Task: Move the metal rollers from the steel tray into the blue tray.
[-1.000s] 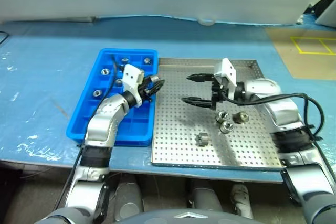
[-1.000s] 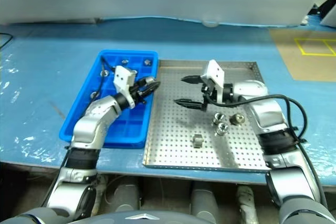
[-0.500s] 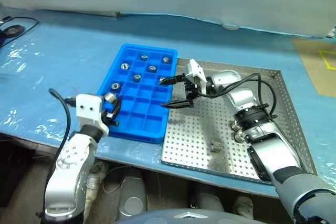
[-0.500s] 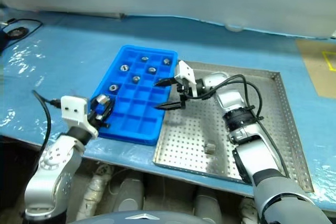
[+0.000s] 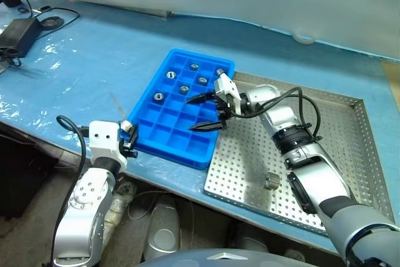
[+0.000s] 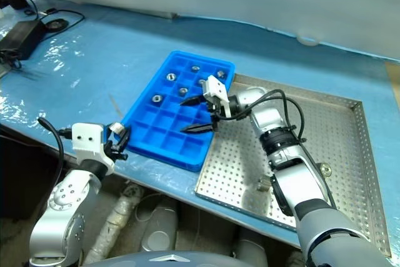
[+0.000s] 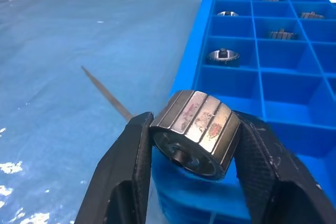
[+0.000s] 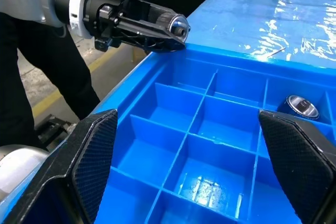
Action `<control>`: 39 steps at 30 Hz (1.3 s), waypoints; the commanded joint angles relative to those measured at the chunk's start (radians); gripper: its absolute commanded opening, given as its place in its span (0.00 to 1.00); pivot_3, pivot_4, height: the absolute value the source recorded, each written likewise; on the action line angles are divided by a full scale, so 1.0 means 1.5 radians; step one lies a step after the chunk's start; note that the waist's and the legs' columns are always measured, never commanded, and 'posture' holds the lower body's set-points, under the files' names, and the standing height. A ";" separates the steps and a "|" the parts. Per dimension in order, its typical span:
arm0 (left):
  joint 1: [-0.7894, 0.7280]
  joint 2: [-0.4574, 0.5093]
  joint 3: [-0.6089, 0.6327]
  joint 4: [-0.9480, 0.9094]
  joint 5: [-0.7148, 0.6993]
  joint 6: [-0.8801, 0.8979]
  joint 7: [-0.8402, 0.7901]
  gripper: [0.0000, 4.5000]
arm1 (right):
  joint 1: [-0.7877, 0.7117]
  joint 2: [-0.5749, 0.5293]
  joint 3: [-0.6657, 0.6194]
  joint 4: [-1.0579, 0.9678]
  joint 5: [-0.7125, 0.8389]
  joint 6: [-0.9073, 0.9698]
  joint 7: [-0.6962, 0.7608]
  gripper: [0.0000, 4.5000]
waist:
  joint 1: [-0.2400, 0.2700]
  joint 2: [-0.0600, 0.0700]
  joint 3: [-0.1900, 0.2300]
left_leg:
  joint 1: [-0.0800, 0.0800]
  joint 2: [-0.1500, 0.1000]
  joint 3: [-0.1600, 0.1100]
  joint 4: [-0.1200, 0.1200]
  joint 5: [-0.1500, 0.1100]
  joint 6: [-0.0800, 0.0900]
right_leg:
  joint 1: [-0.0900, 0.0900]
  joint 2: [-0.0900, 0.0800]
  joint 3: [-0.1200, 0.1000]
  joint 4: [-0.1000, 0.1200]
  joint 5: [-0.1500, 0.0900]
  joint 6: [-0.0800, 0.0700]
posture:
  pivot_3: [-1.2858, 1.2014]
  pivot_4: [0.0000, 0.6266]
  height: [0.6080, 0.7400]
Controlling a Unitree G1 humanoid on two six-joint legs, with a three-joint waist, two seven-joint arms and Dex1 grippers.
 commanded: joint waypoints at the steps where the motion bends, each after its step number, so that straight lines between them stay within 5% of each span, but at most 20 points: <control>1: -0.016 0.009 -0.004 0.004 -0.008 0.000 -0.009 0.42 | 0.016 -0.019 -0.024 -0.048 0.009 0.009 -0.008 1.00 | -0.001 0.000 0.000 | 0.000 0.000 0.000 0.000 0.000 0.000 | 0.000 0.000 0.000 0.000 0.000 0.000 | 0.70 0.24 1.00; 7: -0.034 0.020 -0.010 0.029 -0.019 0.003 -0.024 0.42 | 0.039 -0.034 -0.028 -0.097 0.013 0.035 -0.026 1.00 | -0.007 0.000 0.000 | 0.000 0.000 0.000 0.003 0.000 0.000 | -0.001 0.000 0.001 0.004 0.000 0.000 | 0.68 0.24 1.00; 8: -0.035 0.020 -0.009 0.030 -0.021 0.002 -0.025 0.57 | 0.041 -0.036 -0.029 -0.103 0.014 0.040 -0.027 1.00 | -0.011 0.000 0.000 | 0.000 0.000 0.000 0.003 0.000 0.000 | -0.002 0.000 0.001 0.005 0.000 0.000 | 0.68 0.24 1.00; 12: -0.072 0.027 -0.003 0.047 -0.050 0.010 -0.047 0.84 | 0.052 -0.045 -0.036 -0.143 0.019 0.071 -0.040 1.00 | -0.019 0.000 0.000 | 0.002 0.000 0.000 0.004 0.000 -0.001 | -0.001 0.000 0.001 0.009 0.000 0.000 | 0.67 0.24 1.00; 20: -0.257 0.071 -0.049 0.207 -0.120 -0.043 -0.210 0.84 | 0.119 -0.112 -0.084 -0.288 0.045 0.164 -0.100 1.00 | -0.038 0.001 0.000 | 0.005 -0.001 0.000 0.004 0.001 -0.002 | 0.002 -0.001 0.002 0.010 0.000 0.000 | 0.58 0.24 1.00; 32: -0.491 0.052 -0.194 0.510 -0.172 -0.125 -0.543 0.84 | 0.333 -0.232 -0.212 -0.561 0.097 0.301 -0.240 1.00 | -0.151 0.001 0.000 | 0.006 -0.001 0.002 0.003 0.003 -0.005 | 0.000 0.000 0.005 0.009 0.000 0.000 | 0.44 0.24 1.00; 39: -0.585 0.054 -0.332 0.655 -0.103 -0.180 -0.739 0.84 | 0.471 -0.275 -0.297 -0.660 0.129 0.346 -0.299 1.00 | -0.190 0.001 0.000 | 0.012 -0.002 0.010 0.003 0.001 -0.001 | 0.000 0.000 0.013 0.009 0.000 0.001 | 0.38 0.24 1.00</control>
